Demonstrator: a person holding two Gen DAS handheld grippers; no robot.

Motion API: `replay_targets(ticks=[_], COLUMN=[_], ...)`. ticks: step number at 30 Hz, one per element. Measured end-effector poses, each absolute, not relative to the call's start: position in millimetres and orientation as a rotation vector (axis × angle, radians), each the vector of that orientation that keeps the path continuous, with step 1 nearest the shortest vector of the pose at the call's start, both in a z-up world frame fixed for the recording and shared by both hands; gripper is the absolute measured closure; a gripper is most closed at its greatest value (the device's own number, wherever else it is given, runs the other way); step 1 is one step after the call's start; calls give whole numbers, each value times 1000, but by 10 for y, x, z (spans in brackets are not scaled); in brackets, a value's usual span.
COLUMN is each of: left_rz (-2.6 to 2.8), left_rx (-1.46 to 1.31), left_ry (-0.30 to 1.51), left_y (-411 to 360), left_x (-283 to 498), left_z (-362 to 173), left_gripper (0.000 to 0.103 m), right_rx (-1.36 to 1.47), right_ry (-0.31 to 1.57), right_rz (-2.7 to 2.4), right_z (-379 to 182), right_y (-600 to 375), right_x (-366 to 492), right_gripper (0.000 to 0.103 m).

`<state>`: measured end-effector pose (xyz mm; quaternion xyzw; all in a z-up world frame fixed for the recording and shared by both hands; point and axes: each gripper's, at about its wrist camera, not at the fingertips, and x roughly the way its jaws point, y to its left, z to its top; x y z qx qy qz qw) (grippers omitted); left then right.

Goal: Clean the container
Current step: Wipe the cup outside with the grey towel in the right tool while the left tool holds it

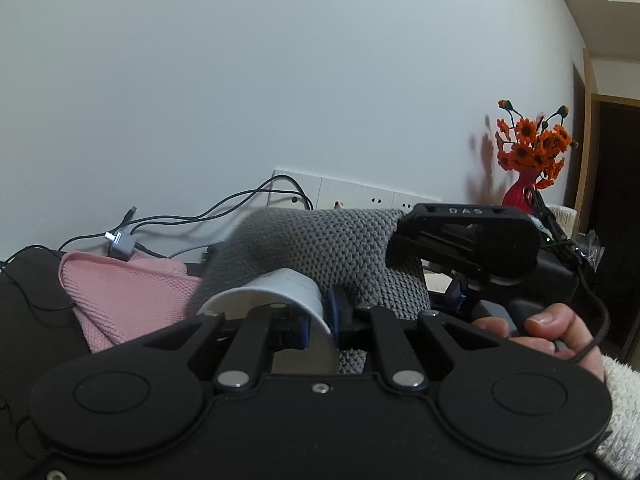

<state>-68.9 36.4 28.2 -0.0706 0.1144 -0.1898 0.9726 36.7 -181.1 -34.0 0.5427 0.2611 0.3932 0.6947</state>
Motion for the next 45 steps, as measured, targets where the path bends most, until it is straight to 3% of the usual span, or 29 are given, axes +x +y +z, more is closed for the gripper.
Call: replay_targets(ticks=[11, 19, 24, 31, 45], left_rz=[-255, -278, -323, -273, -190], left_rx=[-170, -215, -203, -223, -247], left_ry=[281, 235, 142, 153, 220], left_y=[519, 585, 554, 584, 721], left_x=[-511, -571, -723, -685, -499], left_z=[234, 306, 371, 377, 346], left_gripper=[92, 92, 91, 92, 92], right_rx=[1150, 1150, 1265, 1233, 1160], right_ry=[571, 445, 484, 616, 546], right_rz=[1008, 930, 773, 928, 1057], right_z=[-240, -156, -327, -372, -211], right_y=[-1691, -1824, -1957, -1681, -1602], right_x=[287, 180, 241, 322, 187], right_gripper=[92, 92, 92, 92, 92])
